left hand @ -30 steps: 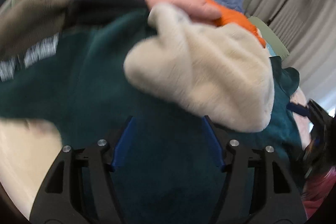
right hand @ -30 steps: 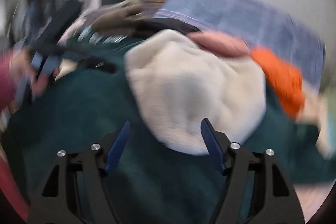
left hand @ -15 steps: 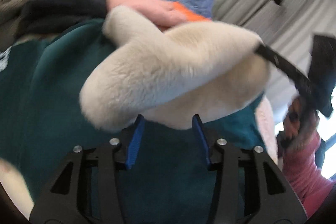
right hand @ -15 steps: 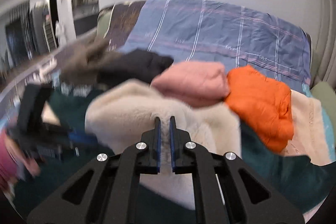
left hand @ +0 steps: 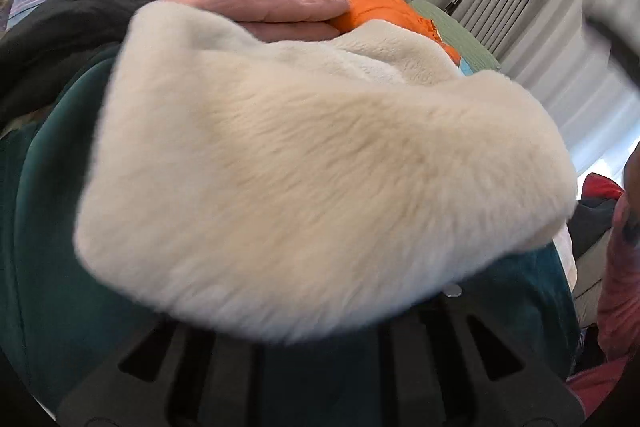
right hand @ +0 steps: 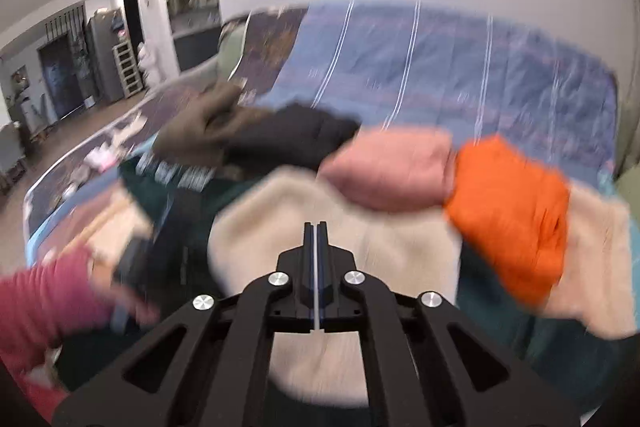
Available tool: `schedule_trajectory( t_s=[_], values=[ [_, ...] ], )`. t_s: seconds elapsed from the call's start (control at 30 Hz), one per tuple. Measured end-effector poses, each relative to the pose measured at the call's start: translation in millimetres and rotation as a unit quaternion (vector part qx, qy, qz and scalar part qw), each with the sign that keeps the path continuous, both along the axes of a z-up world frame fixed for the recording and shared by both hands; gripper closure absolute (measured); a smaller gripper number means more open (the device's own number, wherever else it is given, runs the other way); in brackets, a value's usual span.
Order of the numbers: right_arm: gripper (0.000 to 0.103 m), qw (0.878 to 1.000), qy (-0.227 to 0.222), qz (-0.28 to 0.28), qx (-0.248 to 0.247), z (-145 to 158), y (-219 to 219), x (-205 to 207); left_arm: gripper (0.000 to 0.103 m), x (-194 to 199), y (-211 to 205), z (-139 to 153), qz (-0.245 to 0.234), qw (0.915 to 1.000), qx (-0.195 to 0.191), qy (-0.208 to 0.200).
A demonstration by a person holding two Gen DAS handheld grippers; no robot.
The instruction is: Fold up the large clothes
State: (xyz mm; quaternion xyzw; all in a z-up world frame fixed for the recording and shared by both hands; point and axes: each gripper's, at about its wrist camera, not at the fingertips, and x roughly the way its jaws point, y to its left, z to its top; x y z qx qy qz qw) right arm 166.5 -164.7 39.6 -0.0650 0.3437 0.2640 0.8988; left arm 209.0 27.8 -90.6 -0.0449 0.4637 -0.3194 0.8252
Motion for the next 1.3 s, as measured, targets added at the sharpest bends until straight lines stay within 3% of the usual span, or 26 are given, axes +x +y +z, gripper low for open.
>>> schedule_trajectory(
  t_s=[0.03,0.13,0.27,0.33,0.47,0.5,0.53,0.57,0.63,0.73,0.8,0.83,0.87,0.9,1.0,1.03,1.1,1.13,1.23,1.27,1.3],
  values=[
    [0.090,1.000,0.028,-0.002,0.012,-14,-13,-5,0.091,-4,5,-1,0.000,1.0000,0.001,0.001],
    [0.088,0.993,0.110,0.015,0.046,-56,-40,-23,0.090,-18,7,-1,-0.022,0.9997,0.002,0.009],
    [0.087,0.985,0.164,0.034,0.030,-97,-34,-40,0.090,-38,-1,-2,-0.064,0.9975,0.026,-0.014],
    [0.056,0.979,0.188,0.050,0.067,-107,-27,-38,0.090,-42,-17,-2,-0.079,0.9960,0.037,-0.022],
    [0.046,0.961,0.234,0.019,0.146,-108,-22,-18,0.090,-50,-36,-2,-0.095,0.9938,0.047,-0.032],
    [0.035,0.950,0.251,0.004,0.187,-106,-28,-13,0.090,-51,-39,-3,-0.098,0.9934,0.050,-0.034],
    [0.031,0.934,0.270,-0.015,0.233,-107,-36,-9,0.090,-52,-39,-4,-0.099,0.9931,0.051,-0.035],
    [0.029,0.921,0.286,-0.027,0.263,-109,-41,-6,0.090,-53,-40,-5,-0.099,0.9930,0.052,-0.037],
    [0.026,0.882,0.334,-0.066,0.325,-121,-51,-2,0.090,-51,-39,-9,-0.093,0.9937,0.049,-0.037],
    [0.026,0.849,0.363,-0.141,0.358,-138,-58,3,0.090,-40,-37,-15,-0.076,0.9963,0.033,-0.025],
    [0.031,0.836,0.365,-0.179,0.369,-147,-56,9,0.090,-34,-40,-18,-0.074,0.9967,0.027,-0.018],
    [0.060,0.838,0.359,-0.182,0.368,-148,-50,13,0.090,-32,-43,-18,-0.076,0.9965,0.030,-0.018],
    [0.077,0.844,0.352,-0.175,0.365,-146,-44,16,0.090,-29,-46,-18,-0.079,0.9961,0.034,-0.019],
    [0.085,0.854,0.342,-0.161,0.357,-139,-35,22,0.090,-26,-49,-17,-0.080,0.9960,0.035,-0.019],
    [0.088,0.872,0.273,-0.124,0.388,-94,-34,32,0.090,-14,-53,-12,-0.069,0.9960,0.042,-0.036],
    [0.088,0.878,0.244,-0.110,0.398,-74,-36,33,0.090,-9,-53,-8,-0.054,0.9948,0.057,-0.065],
    [0.088,0.884,0.202,-0.084,0.414,-42,-40,34,0.090,2,-51,0,-0.003,0.9804,0.123,-0.154],
    [0.088,0.890,0.189,-0.070,0.409,-31,-41,35,0.090,10,-49,2,0.014,0.9744,0.142,-0.174],
    [0.088,0.914,0.178,-0.051,0.362,-23,-29,27,0.090,39,-32,6,0.071,0.9626,0.163,-0.204],
    [0.088,0.918,0.182,-0.046,0.349,-29,-30,24,0.090,44,-27,4,0.074,0.9627,0.166,-0.200],
    [0.088,0.923,0.195,-0.039,0.330,-40,-28,17,0.090,48,-22,0,0.059,0.9684,0.166,-0.176]
  ],
)
